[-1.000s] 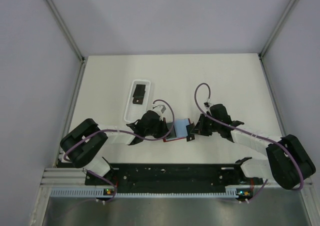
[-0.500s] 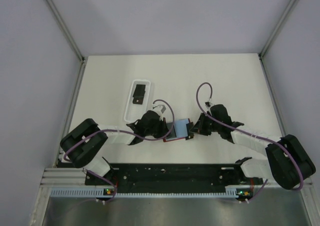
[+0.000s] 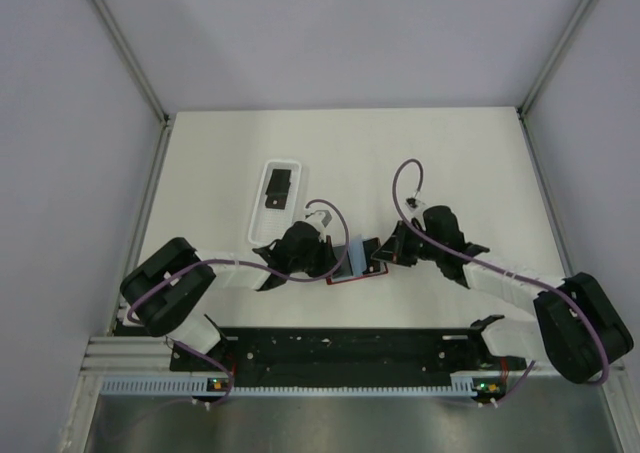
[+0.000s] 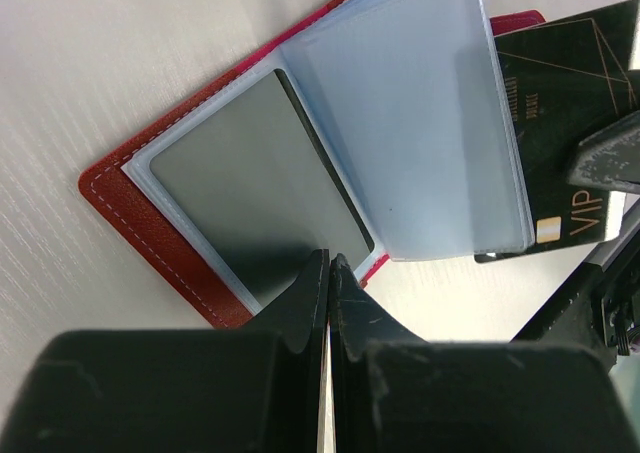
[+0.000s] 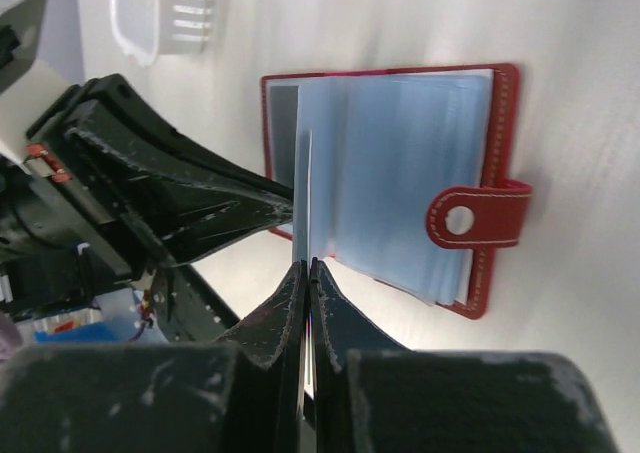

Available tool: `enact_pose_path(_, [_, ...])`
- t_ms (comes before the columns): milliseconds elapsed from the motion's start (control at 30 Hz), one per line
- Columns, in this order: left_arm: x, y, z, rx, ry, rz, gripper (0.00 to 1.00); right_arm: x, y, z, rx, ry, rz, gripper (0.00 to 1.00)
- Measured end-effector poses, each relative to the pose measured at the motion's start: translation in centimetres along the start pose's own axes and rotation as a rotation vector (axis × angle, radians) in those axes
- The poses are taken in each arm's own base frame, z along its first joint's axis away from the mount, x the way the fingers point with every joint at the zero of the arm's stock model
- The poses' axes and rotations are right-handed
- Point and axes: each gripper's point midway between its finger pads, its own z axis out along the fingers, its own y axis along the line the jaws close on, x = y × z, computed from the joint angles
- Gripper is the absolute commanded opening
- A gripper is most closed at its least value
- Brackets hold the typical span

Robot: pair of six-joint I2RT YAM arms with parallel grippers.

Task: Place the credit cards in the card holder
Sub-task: Turn over the card slot in the card holder.

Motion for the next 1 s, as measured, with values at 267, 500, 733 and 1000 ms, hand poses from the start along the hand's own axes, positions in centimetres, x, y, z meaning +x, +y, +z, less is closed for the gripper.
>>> enact_pose_path(267, [0.1,0.0,-0.2,-0.007,0.004,-0.002,0.0,0.3,1.4,0.7,-0.094,0.04,0.007,0.0])
enact_pose_path(500, [-0.7,-0.3,-2.3,-0.025,-0.024,0.004,0.0,1.9,0.4,2.0,-0.091,0.118,0.043,0.0])
enact_pose_path(733, [-1.6,-0.2,-4.0,-0.052,-0.071,0.024,0.0,2.7,1.2,3.7,-0.101,0.173,0.029,0.0])
enact_pose_path(1000, [-1.6,0.8,-5.0,-0.106,-0.084,0.024,0.0,2.9,2.5,4.5,-0.129,0.186,0.002,0.0])
